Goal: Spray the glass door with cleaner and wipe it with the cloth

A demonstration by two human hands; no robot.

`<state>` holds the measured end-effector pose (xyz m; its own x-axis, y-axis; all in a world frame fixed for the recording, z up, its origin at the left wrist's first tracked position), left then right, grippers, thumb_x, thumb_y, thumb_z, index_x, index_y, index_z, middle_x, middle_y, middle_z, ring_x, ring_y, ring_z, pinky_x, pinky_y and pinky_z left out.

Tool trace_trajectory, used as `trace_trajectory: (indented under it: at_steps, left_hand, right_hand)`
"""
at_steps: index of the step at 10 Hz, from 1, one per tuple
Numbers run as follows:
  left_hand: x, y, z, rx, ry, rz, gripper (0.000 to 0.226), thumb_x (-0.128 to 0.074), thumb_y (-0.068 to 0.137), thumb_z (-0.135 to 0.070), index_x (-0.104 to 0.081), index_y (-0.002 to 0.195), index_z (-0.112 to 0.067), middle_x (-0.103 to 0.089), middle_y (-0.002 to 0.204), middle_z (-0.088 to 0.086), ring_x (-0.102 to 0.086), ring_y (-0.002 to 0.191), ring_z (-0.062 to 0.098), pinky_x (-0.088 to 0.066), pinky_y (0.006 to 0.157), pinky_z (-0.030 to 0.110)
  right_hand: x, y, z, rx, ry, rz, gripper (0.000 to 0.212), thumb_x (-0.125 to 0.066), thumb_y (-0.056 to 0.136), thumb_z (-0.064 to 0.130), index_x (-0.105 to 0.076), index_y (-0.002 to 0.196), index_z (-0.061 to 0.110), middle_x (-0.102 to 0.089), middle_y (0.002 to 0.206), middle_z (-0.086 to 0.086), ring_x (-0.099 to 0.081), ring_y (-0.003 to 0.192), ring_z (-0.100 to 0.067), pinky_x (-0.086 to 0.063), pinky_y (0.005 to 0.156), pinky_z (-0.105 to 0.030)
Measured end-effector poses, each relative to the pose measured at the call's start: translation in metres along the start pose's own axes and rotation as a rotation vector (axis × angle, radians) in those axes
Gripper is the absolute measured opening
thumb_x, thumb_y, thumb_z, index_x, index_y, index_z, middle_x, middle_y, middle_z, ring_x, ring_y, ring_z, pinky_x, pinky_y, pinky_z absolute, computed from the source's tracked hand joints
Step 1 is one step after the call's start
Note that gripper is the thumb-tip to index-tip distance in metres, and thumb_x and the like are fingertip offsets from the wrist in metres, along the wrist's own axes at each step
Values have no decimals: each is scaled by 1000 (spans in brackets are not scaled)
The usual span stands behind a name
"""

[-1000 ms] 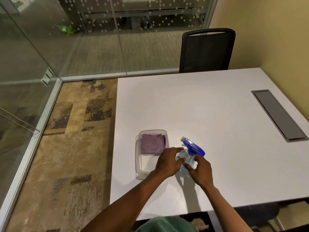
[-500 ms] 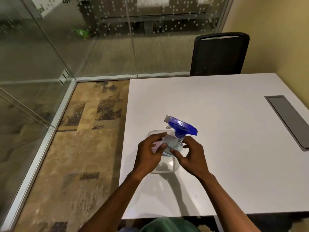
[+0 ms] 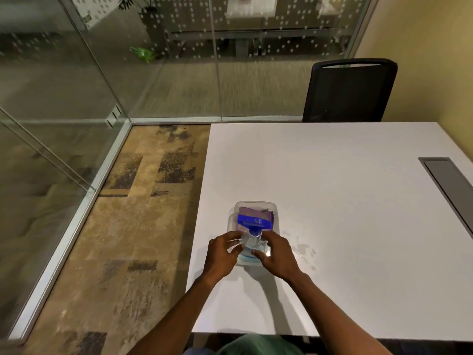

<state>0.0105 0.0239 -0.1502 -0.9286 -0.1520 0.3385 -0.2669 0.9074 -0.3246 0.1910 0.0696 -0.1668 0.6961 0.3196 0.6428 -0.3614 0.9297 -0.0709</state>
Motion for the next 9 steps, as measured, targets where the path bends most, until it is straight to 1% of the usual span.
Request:
trace_trajectory:
  at_steps: [2,3,4,5,6,7,8,9]
  left_hand:
    - [-6,2,10,23,48,6,39,-79,89,-7,-71,127,-12,-76,125,8,-73,116,23,-61,101,38]
    - [-7,3,13,25,48,-6,39,-78,90,-6,-70,128,-11,-75,126,8,-73,117,23,-61,99,35]
    - [-6,3,16,38,46,-4,41,-78,90,-6,-68,129,-10,-74,127,9,-73,117,24,-60,100,37]
    - [-4,1,19,47,33,2,41,-78,89,-5,-68,129,-10,-75,126,9,-73,117,23,-60,95,31]
    - [-2,-2,20,26,73,21,41,-79,89,-6,-69,128,-13,-74,124,6,-73,115,20,-59,90,23]
    - [0,-3,23,3,127,32,43,-76,90,-2,-67,131,-13,-73,128,7,-71,118,20,-56,93,21]
    - [7,-9,22,-41,222,17,49,-74,91,1,-64,137,-13,-69,137,8,-66,125,22,-54,106,31]
    - [20,-10,26,-85,276,-47,50,-73,91,1,-63,139,-12,-66,141,8,-63,130,25,-53,111,40]
  right_hand:
    - [-7,-3,-4,-25,-26,50,50,-82,82,20,-67,130,13,-73,125,-8,-70,110,-28,-44,91,-23]
    - [-9,-3,-5,-21,-24,52,53,-81,84,19,-64,134,13,-71,128,-9,-69,113,-29,-43,92,-22]
    - [-10,-4,-3,-30,-37,64,54,-81,85,21,-63,135,13,-70,130,-10,-67,116,-29,-42,94,-22]
    - [-11,-6,-1,-36,-39,81,57,-83,84,24,-62,137,13,-69,132,-10,-67,118,-29,-43,97,-23]
    - [-7,-8,3,-37,-53,88,60,-83,84,25,-61,138,14,-68,135,-10,-66,120,-29,-42,98,-24]
    - [-3,-10,2,-14,-94,118,64,-82,81,20,-60,140,13,-67,137,-10,-65,122,-30,-42,99,-25]
    - [6,-16,3,26,-111,76,69,-72,75,5,-58,142,10,-65,138,-12,-64,124,-32,-42,101,-24]
    - [18,-18,1,-40,-76,-30,77,-64,71,-5,-55,145,11,-63,140,-12,-63,126,-30,-42,101,-24]
Point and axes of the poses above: each hand's wrist, its own y-axis towards the middle knuckle, its own x-axis out of the back of the hand, z = x × y, the point moved 2 cm from there along y, towards the middle knuckle
